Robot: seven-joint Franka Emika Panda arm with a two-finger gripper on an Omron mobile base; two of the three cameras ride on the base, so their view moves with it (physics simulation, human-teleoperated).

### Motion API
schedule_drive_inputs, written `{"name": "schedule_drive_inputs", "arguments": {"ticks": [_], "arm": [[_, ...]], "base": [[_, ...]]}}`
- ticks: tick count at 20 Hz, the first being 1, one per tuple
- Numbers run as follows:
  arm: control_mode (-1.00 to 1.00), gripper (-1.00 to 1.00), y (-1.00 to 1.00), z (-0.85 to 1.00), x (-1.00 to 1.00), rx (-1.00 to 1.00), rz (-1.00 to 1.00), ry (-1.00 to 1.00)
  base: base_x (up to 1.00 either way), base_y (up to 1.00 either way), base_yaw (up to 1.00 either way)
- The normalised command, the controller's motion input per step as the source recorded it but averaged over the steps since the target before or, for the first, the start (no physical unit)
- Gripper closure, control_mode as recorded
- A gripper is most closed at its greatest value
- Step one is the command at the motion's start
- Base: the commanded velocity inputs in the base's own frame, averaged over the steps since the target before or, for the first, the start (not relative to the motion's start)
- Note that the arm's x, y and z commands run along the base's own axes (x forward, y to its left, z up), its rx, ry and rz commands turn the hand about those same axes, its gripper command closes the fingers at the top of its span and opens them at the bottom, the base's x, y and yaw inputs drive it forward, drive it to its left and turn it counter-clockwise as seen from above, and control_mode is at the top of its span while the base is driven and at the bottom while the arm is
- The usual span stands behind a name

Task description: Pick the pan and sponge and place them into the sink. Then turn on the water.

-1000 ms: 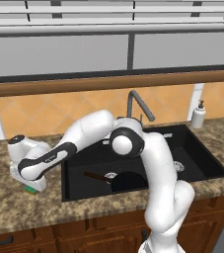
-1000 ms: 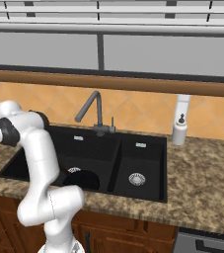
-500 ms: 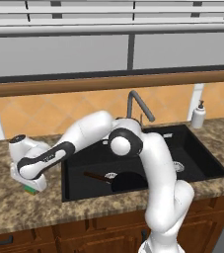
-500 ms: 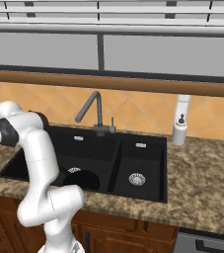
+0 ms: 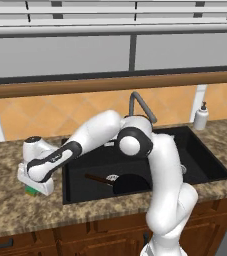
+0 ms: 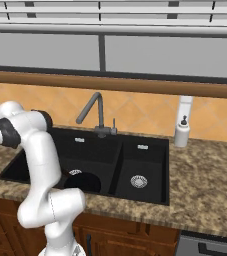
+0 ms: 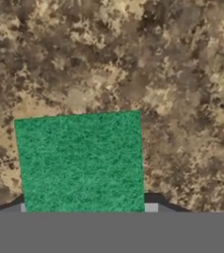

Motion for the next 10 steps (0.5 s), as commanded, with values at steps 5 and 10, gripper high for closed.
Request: {"name": "schedule_drive_inputs", "arguments": {"ticks": [5,10], "arm": [[-1.0,1.0,-0.07,-0.11,0.0,-0.08,0.0,-0.03],[-1.0,1.0,-0.79,0.21,0.0,-0.12,0.0,-0.05]], "base": [[0.0,0.0,0.0],[0.0,0.0,0.0]]}}
